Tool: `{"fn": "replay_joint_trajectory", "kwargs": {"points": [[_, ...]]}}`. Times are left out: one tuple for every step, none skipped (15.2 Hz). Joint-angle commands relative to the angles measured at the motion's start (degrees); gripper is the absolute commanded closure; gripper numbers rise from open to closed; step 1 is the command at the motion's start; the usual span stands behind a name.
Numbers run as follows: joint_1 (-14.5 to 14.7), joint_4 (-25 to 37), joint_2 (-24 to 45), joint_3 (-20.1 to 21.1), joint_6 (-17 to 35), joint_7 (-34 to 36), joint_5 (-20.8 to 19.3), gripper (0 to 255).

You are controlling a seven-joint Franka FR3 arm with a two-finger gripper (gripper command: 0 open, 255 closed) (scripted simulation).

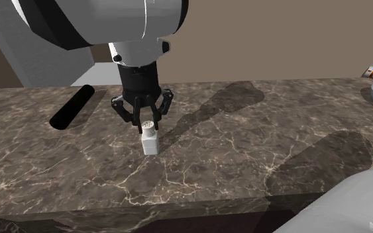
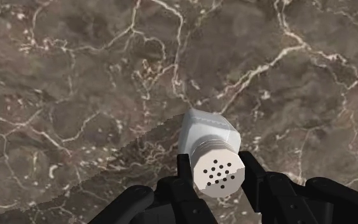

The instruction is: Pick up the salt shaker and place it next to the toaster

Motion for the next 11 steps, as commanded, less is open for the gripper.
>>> {"fn": "replay_joint_trajectory", "kwargs": {"points": [[0.00, -0.01, 0.01, 0.00, 0.00, 0.00, 0.00, 255], [0.00, -0.01, 0.00, 0.00, 0.00, 0.00, 0.00, 255], [0.01, -0.02, 0.00, 0.01, 0.00, 0.00, 0.00, 255], [0.01, -0.02, 0.00, 0.01, 0.00, 0.00, 0.00, 255], [0.01, -0.03, -0.01, 0.01, 0.00, 0.00, 0.01, 255], [0.00, -0.02, 0.01, 0.00, 0.01, 0.00, 0.00, 255], [0.01, 0.40, -0.52, -0.05, -0.93, -0.01, 0.00, 255], [0.01, 0.85, -1.00, -0.10, -1.87, -0.02, -0.01, 255], [0.02, 1.30, -1.48, -0.15, -2.80, -0.02, -0.03, 255], [0.02, 1.76, -1.94, -0.20, -3.72, -0.03, -0.04, 255], [0.02, 2.24, -2.38, -0.25, -4.64, -0.03, -0.05, 255]]}}
